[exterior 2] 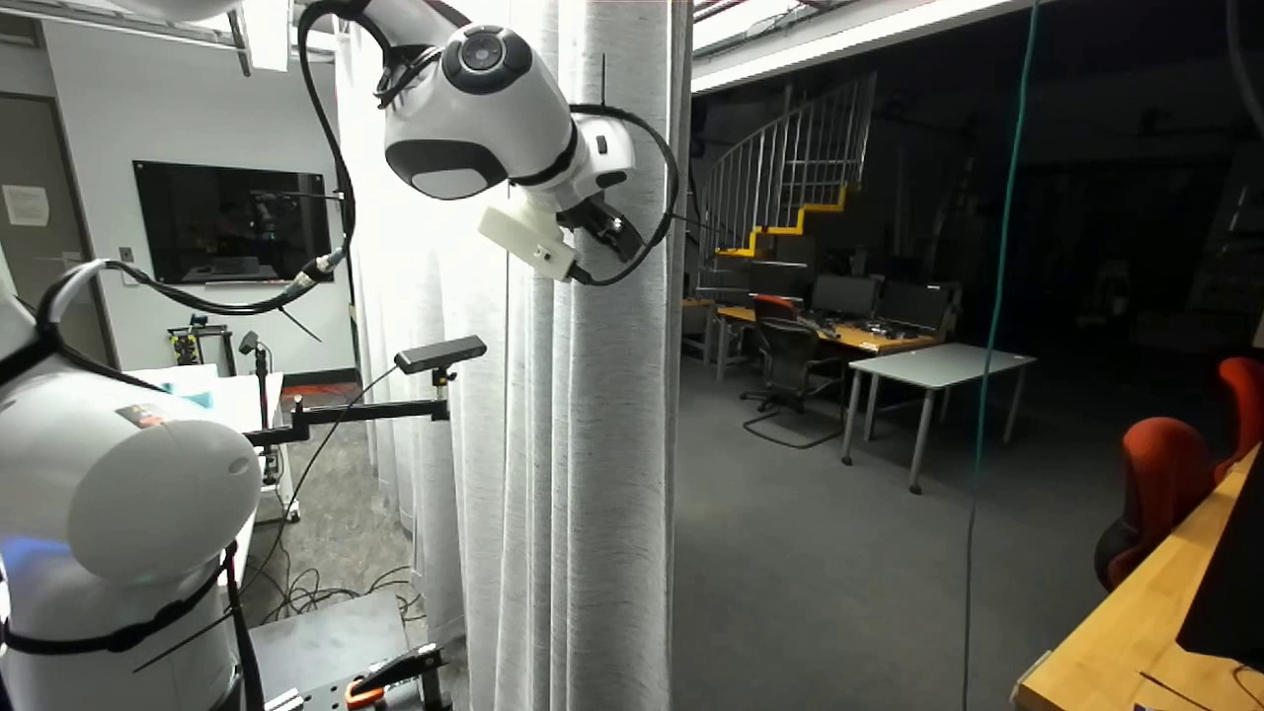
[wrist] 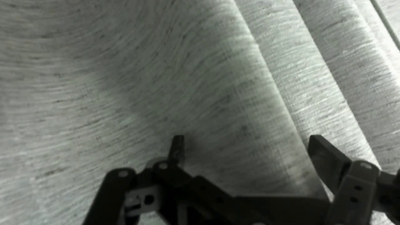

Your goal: Draw the curtain closed

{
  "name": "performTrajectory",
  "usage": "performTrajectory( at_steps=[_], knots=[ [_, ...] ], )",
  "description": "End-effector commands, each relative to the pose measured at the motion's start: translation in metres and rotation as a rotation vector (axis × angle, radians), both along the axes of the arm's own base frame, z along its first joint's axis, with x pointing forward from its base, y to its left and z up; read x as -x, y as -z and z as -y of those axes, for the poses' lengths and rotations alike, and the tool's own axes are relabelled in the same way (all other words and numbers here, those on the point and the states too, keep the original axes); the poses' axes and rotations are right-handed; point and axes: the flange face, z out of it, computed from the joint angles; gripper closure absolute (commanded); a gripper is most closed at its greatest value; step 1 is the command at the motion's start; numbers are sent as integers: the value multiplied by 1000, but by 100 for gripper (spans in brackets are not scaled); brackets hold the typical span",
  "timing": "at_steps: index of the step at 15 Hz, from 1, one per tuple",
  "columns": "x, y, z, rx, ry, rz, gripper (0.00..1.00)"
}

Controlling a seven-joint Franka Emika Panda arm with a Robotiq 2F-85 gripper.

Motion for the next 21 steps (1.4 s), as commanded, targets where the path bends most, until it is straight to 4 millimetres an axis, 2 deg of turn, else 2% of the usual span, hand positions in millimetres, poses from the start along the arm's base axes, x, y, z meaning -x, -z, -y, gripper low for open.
performTrajectory(
  at_steps=[1,3,4,6,9,15,16,21],
  knots=[
    [-18,-20,3,-41,54,85,0],
    [-21,-31,7,-58,68,133,4],
    [-22,-35,8,-61,69,153,28],
    [-25,-42,11,-66,64,196,29],
    [-32,-43,17,-68,55,241,54],
    [-49,-30,26,-58,85,274,98],
    [-52,-27,26,-56,94,276,100],
    [-76,-17,33,-51,145,286,99]
  ],
)
